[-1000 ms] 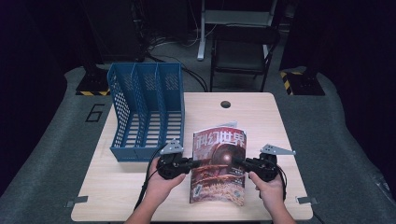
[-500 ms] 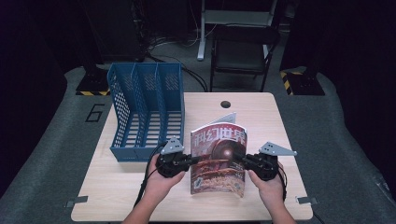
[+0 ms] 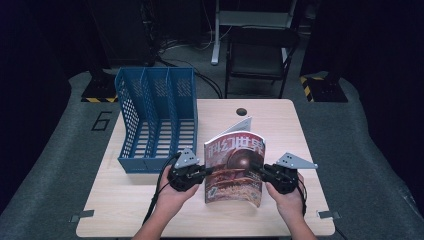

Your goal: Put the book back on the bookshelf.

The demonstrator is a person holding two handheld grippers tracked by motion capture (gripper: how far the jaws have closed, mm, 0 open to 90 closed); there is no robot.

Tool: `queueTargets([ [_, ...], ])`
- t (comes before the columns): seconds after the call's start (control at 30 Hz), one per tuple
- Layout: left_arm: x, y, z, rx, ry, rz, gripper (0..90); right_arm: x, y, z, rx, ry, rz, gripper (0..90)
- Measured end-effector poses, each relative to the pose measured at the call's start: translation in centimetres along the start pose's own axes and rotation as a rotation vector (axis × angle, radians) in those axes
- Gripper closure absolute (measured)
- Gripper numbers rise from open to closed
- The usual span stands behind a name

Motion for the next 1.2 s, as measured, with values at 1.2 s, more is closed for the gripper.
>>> queueTargets([
  [1.2, 1.1, 0.6, -1.2, 0.052, 0.028, -0.01, 83.5, 7.0, -1.1, 0.9, -0.136, -0.083, 0.24, 72.4],
])
Point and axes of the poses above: each handheld gripper's, and its own axes: y roughly backward along the jaws, x roughly out of its underside, z roughly to its left, the point moved 10 cm from there along -y, roughly forward along the jaws, and after that the axes turned 14 degrees about y, right-handed, at the moved point
